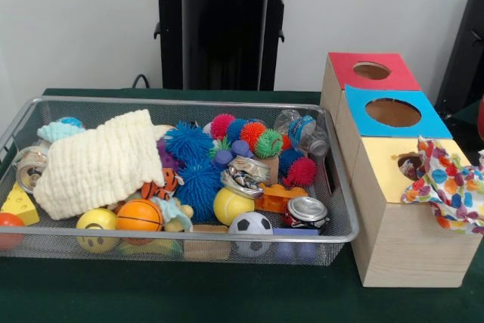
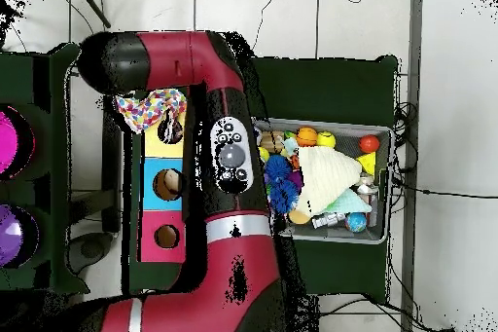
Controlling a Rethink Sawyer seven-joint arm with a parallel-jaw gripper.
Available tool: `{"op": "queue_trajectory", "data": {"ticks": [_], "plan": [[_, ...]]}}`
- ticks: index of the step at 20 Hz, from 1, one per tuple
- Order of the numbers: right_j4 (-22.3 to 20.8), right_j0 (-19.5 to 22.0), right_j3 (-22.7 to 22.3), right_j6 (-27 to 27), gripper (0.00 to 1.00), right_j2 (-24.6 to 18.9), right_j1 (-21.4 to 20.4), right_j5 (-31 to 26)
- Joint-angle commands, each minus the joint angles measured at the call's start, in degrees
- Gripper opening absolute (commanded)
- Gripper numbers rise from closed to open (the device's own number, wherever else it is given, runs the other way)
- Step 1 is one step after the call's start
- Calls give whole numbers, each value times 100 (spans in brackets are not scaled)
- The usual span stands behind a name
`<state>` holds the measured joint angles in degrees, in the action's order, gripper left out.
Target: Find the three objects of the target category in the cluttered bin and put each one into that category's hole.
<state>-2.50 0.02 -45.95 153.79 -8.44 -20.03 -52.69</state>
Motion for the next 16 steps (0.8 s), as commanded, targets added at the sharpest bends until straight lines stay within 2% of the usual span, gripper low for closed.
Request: {"op": "queue_trajectory", "data": {"ticks": [1, 6, 13, 16], "plan": [[-316, 448, 440, -2431, 100, -665, -97, -1165], [-405, 705, 1017, -3014, 100, -858, 128, -1653], [-547, 960, 2084, -3770, 100, -1110, 667, -2242], [-596, 1017, 2329, -3986, 100, -1186, 796, -2382]]}}
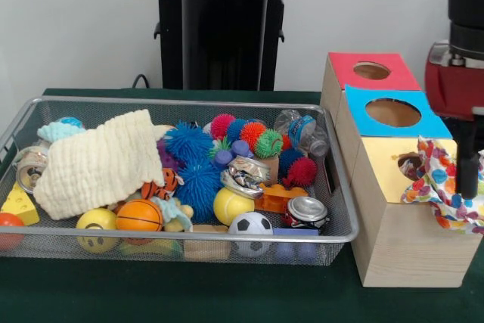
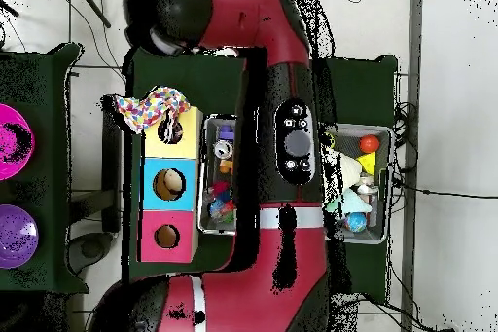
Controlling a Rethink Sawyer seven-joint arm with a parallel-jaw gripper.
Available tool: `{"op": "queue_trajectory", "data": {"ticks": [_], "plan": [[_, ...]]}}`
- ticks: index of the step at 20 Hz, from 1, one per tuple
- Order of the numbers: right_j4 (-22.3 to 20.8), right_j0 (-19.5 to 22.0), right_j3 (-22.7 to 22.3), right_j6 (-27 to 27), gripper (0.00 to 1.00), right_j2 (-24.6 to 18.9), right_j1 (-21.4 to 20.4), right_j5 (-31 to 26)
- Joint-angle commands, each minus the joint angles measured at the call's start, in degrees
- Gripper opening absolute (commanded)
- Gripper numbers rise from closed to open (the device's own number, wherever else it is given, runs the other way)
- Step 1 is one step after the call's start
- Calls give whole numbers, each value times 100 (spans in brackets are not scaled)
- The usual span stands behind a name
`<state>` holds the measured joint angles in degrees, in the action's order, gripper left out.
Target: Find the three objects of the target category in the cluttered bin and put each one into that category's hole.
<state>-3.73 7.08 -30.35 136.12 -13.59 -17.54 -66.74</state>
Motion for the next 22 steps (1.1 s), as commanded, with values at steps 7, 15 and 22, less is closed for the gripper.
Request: {"op": "queue_trajectory", "data": {"ticks": [7, 15, 22], "plan": [[-529, 426, 1049, -2483, 100, -720, 665, -1201], [-526, 510, 992, -2684, 100, -652, 612, -1183], [-562, 461, 996, -2597, 100, -627, 570, -1160]]}}
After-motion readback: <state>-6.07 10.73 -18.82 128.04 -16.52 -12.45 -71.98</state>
